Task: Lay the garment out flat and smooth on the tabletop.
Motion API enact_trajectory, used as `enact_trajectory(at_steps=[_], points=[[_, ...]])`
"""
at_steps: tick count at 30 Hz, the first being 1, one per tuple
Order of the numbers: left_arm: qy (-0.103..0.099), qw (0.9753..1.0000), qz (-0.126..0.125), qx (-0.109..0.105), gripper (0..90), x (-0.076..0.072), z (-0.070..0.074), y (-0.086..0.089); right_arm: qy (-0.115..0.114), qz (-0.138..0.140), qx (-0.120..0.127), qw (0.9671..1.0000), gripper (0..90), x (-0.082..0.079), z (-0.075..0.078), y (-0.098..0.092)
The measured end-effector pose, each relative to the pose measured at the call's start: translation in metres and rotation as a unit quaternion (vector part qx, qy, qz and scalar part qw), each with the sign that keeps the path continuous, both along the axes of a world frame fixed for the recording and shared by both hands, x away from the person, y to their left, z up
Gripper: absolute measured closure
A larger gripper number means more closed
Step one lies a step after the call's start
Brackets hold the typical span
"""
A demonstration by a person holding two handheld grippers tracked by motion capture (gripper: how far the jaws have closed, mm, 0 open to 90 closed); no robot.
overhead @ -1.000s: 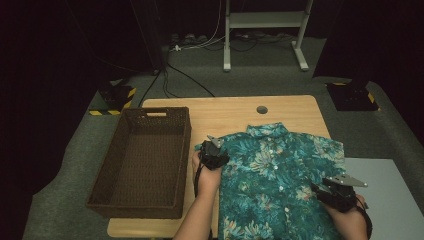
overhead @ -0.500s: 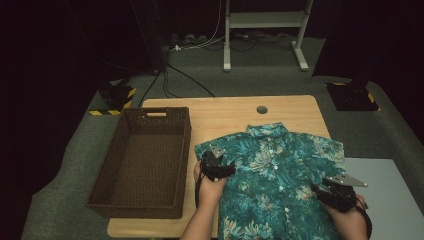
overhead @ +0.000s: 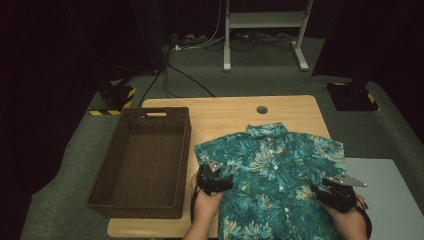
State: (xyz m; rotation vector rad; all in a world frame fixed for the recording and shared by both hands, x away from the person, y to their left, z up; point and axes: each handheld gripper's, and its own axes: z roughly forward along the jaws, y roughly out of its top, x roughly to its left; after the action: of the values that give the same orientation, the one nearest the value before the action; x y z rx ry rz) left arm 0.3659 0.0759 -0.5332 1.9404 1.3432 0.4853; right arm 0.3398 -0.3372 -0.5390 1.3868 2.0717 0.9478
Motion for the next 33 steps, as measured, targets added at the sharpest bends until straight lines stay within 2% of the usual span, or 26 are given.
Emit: enact_trajectory(at_steps=[9, 13, 14, 15, 18, 24, 33], points=[[0.008, 0.9999, 0.0, 0.012, 19.8, -0.021, -0.004, 0.008, 0.0, 0.0, 0.0, 1.0, 45.5, 0.0, 0.0, 0.0], [0.007, 0.9997, 0.002, 0.025, 19.0, -0.028, -0.005, 0.01, 0.0, -0.001, 0.0, 1.0, 45.3, 0.0, 0.0, 0.0], [0.003, 0.9991, 0.004, 0.041, 18.6, -0.03, -0.006, 0.011, 0.0, -0.001, 0.0, 1.0, 45.2, 0.0, 0.0, 0.0], [0.0, 0.9989, 0.005, 0.046, 18.1, -0.031, -0.006, 0.011, 0.0, -0.001, 0.0, 1.0, 45.0, 0.0, 0.0, 0.0], [-0.015, 0.9991, 0.011, 0.039, 14.7, -0.035, -0.01, 0.013, 0.0, -0.001, 0.0, 1.0, 44.8, 0.0, 0.0, 0.001], [-0.014, 0.9989, 0.021, 0.039, 13.5, -0.039, -0.01, 0.012, 0.0, 0.0, 0.001, 1.0, 43.6, 0.0, 0.0, 0.001], [-0.01, 0.999, 0.02, 0.039, 10.4, -0.043, -0.01, 0.01, 0.002, 0.008, 0.001, 1.0, 38.3, 0.0, 0.0, 0.002]])
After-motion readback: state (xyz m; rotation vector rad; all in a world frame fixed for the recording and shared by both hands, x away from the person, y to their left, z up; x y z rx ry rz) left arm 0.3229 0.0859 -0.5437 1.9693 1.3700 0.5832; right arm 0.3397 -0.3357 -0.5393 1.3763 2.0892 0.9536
